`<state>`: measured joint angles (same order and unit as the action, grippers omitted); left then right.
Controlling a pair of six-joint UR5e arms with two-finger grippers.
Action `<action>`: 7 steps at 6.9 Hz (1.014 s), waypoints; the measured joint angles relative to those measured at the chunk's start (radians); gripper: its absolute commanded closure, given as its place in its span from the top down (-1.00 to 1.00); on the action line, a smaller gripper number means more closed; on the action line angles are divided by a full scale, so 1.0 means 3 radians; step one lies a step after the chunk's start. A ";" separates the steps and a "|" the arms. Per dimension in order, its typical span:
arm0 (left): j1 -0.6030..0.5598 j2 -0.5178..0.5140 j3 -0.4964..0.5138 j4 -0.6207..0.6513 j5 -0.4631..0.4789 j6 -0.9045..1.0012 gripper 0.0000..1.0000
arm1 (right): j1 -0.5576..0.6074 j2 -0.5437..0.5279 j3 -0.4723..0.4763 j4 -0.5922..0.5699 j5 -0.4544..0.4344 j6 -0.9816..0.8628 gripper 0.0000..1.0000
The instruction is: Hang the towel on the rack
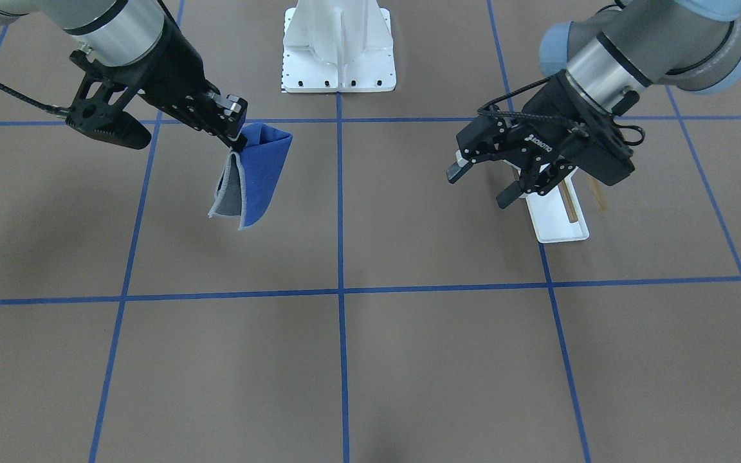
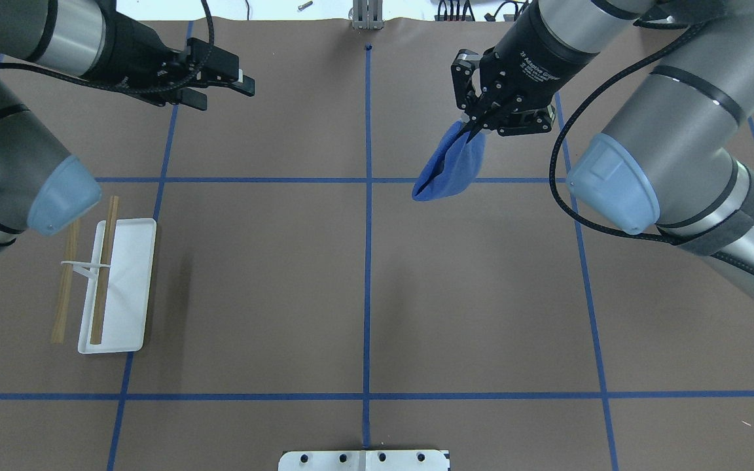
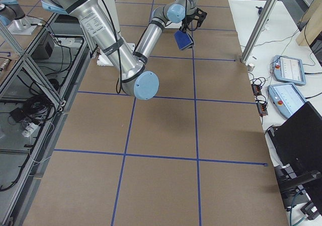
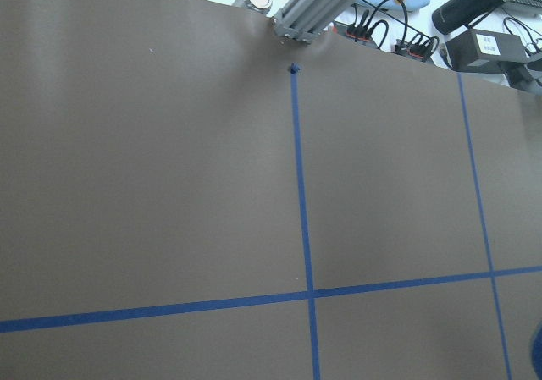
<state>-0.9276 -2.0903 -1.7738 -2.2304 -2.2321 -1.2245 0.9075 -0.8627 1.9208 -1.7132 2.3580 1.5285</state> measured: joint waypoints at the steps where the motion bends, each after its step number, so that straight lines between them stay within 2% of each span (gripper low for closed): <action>1: 0.0136 -0.0015 -0.0013 -0.0108 0.0103 -0.0079 0.96 | -0.0028 0.0068 -0.0030 0.0054 -0.0008 0.0134 -1.00; 4: 0.0428 -0.0071 -0.0031 -0.0353 0.0351 -0.0307 0.95 | -0.0076 0.0292 -0.0233 0.0191 -0.0016 0.0342 -1.00; 7: 0.0526 -0.0099 -0.0034 -0.0489 0.0381 -0.0319 0.82 | -0.0170 0.0453 -0.0558 0.0648 -0.0118 0.0678 -1.00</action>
<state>-0.7697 -2.1200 -1.7840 -2.3771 -2.1177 -1.3203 0.8567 -0.7267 1.7534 -1.5188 2.3226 1.7318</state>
